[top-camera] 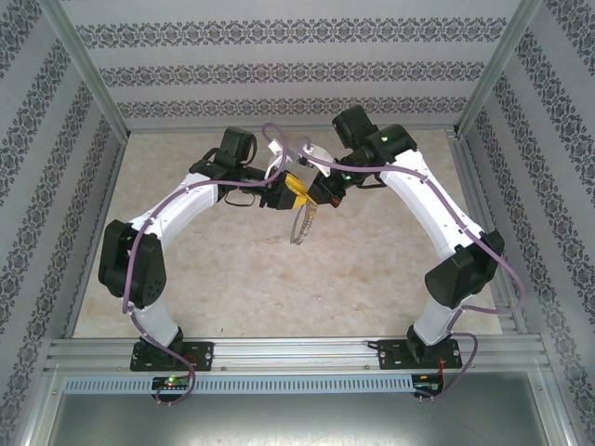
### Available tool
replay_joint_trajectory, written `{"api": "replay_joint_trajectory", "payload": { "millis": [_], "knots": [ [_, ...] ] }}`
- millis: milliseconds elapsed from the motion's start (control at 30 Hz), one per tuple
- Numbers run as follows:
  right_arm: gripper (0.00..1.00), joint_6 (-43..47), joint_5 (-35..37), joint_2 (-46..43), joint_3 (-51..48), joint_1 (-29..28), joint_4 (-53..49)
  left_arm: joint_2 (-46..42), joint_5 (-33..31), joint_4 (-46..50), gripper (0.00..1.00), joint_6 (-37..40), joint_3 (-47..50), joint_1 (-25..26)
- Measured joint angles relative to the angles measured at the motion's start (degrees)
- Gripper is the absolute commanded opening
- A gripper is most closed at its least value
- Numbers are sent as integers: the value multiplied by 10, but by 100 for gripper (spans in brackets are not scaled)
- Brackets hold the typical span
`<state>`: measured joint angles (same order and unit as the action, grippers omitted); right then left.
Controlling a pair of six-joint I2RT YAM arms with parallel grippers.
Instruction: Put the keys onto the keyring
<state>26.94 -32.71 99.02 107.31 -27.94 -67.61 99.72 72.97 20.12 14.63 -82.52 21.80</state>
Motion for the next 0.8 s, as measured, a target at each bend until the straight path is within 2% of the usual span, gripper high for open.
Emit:
{"api": "replay_joint_trajectory", "payload": {
  "millis": [300,333,433,500,667,733,800],
  "knots": [
    [0,0,-3,-3,-3,1,7,0,-1,-12,40,-12,0,0],
    [0,1,-3,-3,-3,1,7,0,-1,-13,38,-14,0,0],
    [0,1,0,-3,-3,5,11,0,1,-18,23,-21,0,0],
    [0,1,3,-3,-5,8,15,0,2,-26,19,-26,0,0],
    [0,1,8,-3,-5,9,17,0,3,-30,0,-31,0,0],
    [0,0,9,-3,-5,9,17,0,3,-30,0,-32,0,0],
    [19,0,10,-3,-5,9,18,0,3,-30,0,-31,0,0]
  ]
}}
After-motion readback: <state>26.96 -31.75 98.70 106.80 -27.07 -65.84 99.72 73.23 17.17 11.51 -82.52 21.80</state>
